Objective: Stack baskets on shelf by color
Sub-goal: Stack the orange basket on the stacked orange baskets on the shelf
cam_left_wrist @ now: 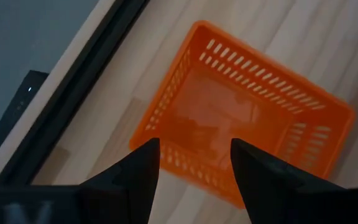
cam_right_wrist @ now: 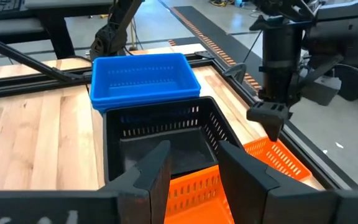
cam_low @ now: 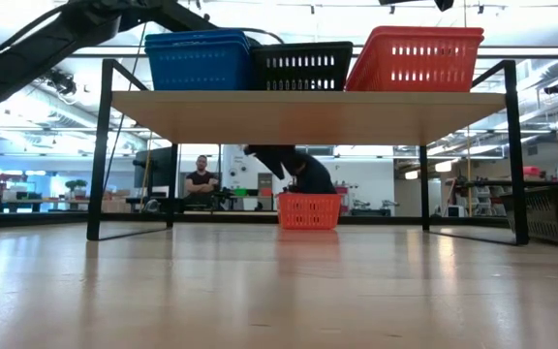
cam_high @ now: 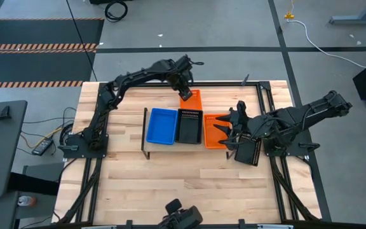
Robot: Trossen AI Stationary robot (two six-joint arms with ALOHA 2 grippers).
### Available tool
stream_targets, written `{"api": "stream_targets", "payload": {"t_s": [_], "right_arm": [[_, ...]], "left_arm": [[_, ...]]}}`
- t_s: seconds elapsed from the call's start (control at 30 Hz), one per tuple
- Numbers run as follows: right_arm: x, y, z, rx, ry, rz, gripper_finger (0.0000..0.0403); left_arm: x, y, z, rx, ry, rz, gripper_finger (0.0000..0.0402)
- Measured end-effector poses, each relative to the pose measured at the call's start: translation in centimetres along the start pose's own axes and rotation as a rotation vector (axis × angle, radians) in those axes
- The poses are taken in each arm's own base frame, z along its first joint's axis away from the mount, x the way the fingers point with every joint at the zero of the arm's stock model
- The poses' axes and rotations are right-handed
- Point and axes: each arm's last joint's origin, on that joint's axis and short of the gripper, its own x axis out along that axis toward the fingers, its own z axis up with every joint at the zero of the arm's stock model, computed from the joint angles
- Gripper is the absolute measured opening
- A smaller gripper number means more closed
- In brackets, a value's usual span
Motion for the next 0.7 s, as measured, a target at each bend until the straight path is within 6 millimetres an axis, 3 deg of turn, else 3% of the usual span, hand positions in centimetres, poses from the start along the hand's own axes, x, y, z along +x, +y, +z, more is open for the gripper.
{"api": "stream_targets", "payload": {"t_s": [0.7], "right_arm": [[-0.7,0.9,-0.2,-0.001,-0.004,0.054,0.0139]], "left_arm": [[3.7,-0.6,-2.0,0.008,0.002,-0.005,0.0203]]}}
